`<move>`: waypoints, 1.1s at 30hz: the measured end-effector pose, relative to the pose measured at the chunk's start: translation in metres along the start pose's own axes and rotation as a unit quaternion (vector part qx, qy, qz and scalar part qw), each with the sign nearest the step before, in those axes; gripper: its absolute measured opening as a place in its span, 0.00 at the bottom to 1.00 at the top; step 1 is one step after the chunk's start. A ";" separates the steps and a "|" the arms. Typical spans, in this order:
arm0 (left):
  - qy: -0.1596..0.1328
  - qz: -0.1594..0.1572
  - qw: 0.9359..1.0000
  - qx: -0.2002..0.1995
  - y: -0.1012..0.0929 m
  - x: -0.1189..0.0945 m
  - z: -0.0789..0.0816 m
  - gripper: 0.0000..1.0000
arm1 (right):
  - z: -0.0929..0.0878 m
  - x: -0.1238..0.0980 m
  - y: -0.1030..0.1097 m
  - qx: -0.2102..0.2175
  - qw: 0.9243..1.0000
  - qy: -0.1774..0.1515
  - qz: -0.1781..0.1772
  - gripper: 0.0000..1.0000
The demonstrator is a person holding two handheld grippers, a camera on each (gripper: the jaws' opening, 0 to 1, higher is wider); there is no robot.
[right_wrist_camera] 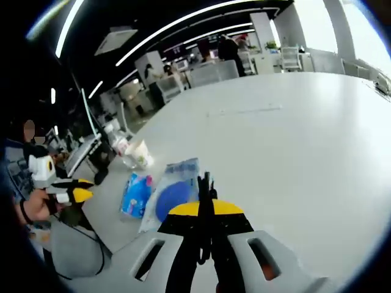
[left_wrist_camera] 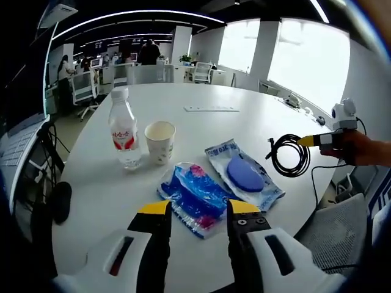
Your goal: Arrange the tabletop items into an orderly group along one side of the table until the central work area is clear of visible clutter.
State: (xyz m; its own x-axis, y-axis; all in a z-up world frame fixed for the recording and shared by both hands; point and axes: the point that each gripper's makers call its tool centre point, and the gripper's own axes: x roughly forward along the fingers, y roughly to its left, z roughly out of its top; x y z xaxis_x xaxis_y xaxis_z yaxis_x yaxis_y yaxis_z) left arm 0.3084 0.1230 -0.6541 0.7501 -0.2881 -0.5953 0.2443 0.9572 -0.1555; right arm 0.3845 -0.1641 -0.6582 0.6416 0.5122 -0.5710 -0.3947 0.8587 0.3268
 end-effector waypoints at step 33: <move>0.008 0.007 1.000 0.001 0.008 -0.004 -0.002 0.35 | -0.046 0.020 -0.049 0.012 0.996 0.056 -0.066 0.01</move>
State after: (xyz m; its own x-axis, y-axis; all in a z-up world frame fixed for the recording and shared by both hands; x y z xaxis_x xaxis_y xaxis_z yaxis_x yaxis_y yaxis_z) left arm 0.3067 0.1316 -0.6544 0.7434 -0.2737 -0.6103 0.2348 0.9612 -0.1452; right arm 0.3859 -0.1969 -0.7202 0.6086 0.3917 -0.6900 -0.2959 0.9189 0.2607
